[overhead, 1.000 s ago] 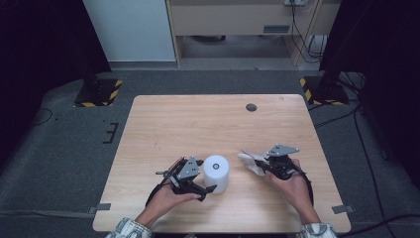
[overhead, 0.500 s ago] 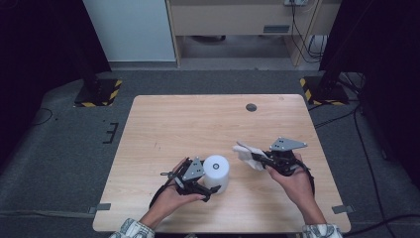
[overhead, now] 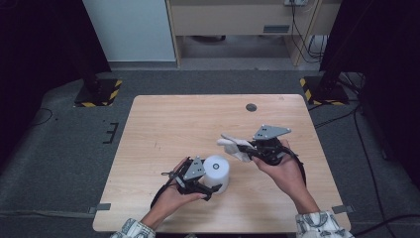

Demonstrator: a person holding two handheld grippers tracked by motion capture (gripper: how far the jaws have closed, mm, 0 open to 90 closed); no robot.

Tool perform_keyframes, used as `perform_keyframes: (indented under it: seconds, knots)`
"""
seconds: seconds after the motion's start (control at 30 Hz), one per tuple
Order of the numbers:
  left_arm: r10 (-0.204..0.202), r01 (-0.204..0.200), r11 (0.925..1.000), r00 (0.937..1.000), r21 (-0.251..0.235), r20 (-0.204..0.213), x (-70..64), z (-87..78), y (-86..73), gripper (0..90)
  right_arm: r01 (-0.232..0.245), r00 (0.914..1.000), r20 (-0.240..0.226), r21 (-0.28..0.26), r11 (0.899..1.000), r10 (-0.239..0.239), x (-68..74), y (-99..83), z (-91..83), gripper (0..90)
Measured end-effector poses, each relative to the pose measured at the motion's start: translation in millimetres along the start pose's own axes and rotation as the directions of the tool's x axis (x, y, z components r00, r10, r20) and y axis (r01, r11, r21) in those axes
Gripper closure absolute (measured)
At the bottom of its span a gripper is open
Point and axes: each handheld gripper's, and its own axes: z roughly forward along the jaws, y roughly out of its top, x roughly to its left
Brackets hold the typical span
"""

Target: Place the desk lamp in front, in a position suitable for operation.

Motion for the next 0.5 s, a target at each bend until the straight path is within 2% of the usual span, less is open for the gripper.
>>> perform_keyframes:
  seconds: [0.17, 0.27, 0.37, 0.5]
  knots:
    - [-0.004, 0.004, 1.0, 1.0, -0.005, -0.007, 1.6, -1.7, 0.0, 4.8, 0.024, 0.9996, -0.018, 0.019, 1.0, -0.024, 8.1, 9.9, 8.9, 80.3]
    - [-0.004, 0.004, 0.9999, 0.9999, -0.011, 0.014, 1.1, -0.9, 0.2, 5.9, 0.033, 0.9989, -0.035, 0.031, 0.999, -0.031, 14.3, 13.9, 15.9, 80.2]
    - [0.002, -0.002, 1.0, 0.9999, 0.0, -0.011, 1.2, -1.8, 0.1, 6.9, 0.048, 0.9979, -0.045, 0.046, 0.998, -0.046, 18.8, 15.5, 23.1, 80.2]
    - [0.003, -0.003, 1.0, 0.9999, 0.0, -0.012, 1.6, -2.2, 0.1, 7.5, 0.058, 0.9968, -0.058, 0.064, 0.996, -0.055, 23.6, 15.0, 33.0, 80.3]
